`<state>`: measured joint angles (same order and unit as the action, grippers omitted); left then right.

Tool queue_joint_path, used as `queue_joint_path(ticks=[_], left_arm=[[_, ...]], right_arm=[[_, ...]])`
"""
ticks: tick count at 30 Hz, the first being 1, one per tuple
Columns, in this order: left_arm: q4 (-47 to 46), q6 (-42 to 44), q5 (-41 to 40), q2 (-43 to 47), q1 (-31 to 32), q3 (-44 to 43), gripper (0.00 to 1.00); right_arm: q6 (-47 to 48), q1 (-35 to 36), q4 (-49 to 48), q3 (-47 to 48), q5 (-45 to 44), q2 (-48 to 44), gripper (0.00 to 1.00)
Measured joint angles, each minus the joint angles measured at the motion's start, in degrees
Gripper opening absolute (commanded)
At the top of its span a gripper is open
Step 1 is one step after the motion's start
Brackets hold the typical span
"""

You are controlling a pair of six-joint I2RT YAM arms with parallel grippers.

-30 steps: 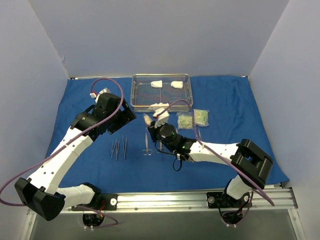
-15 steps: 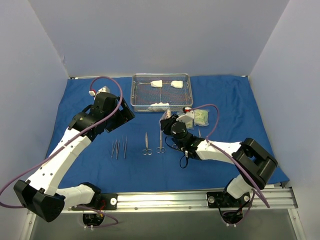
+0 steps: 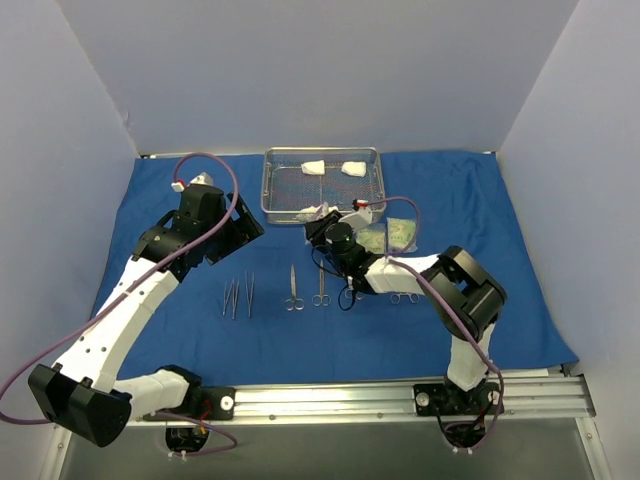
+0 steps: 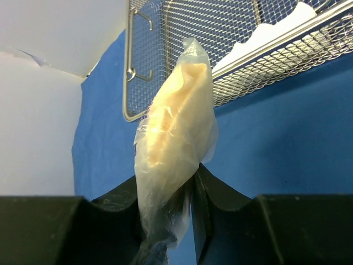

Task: Open and lay out the surgical kit
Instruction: Place the medical item in the surgical kit.

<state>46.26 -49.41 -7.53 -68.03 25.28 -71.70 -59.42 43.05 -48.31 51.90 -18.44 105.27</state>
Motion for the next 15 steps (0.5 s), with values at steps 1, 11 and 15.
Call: queue_joint_path(ticks=[1,11,15], left_arm=[[0.0,0.13,0.13,0.0,-0.37,0.0,0.94],[-0.22,0.55,1.05,0.5,-2.45,0.72,0.94],[-0.24,0.59,2.01,0.33,-2.89,0.85,0.94]], right_arm=[[-0.24,0.0,0.07,0.74,0.07,0.81,0.25],[-1.73,-0.39,3.93,2.78,0.11,5.29,0.33],[-1.7,-0.7,5.11,4.33,-0.44,6.29,0.33]])
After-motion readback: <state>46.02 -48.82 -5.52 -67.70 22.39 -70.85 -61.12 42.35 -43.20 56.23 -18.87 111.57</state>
